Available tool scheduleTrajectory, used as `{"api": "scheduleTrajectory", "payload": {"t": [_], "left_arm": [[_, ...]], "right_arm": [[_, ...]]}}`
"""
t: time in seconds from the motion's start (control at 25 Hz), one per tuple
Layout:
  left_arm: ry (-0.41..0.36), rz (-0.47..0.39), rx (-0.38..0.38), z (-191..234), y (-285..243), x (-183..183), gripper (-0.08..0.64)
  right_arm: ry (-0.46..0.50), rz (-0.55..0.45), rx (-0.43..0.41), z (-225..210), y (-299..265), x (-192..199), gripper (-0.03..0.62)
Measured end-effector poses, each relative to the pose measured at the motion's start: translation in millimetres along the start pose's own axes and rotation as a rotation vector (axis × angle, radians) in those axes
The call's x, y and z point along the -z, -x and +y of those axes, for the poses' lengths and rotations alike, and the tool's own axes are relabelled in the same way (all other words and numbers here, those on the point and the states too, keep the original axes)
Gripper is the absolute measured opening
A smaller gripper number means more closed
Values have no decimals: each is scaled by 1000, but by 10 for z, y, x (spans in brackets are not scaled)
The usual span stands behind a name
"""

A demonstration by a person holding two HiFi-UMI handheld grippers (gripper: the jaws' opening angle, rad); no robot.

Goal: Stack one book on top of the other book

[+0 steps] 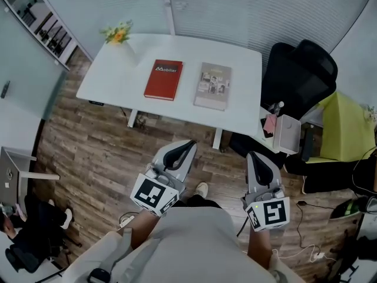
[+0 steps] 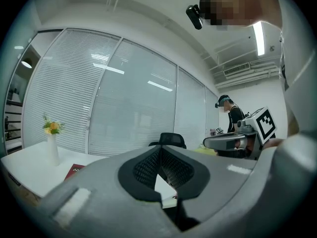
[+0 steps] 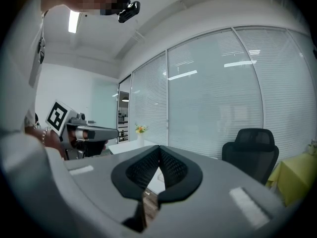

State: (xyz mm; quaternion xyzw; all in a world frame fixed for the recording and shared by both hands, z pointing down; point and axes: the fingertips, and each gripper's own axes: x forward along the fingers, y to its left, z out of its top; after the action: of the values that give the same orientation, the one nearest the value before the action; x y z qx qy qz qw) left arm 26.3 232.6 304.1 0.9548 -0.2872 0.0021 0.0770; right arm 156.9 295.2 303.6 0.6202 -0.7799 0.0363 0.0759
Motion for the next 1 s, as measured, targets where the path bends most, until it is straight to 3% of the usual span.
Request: {"api": "scheduleTrajectory", "payload": {"t": [0.6,1.0], "left_arm": [[4,19,-33,228,-335,54,3],[20,6,-32,783,-681,6,3]], "right_arm": [[19,17,-11,-268,-306,41,5],[27,31,-21,-349,-956,10,5]]}}
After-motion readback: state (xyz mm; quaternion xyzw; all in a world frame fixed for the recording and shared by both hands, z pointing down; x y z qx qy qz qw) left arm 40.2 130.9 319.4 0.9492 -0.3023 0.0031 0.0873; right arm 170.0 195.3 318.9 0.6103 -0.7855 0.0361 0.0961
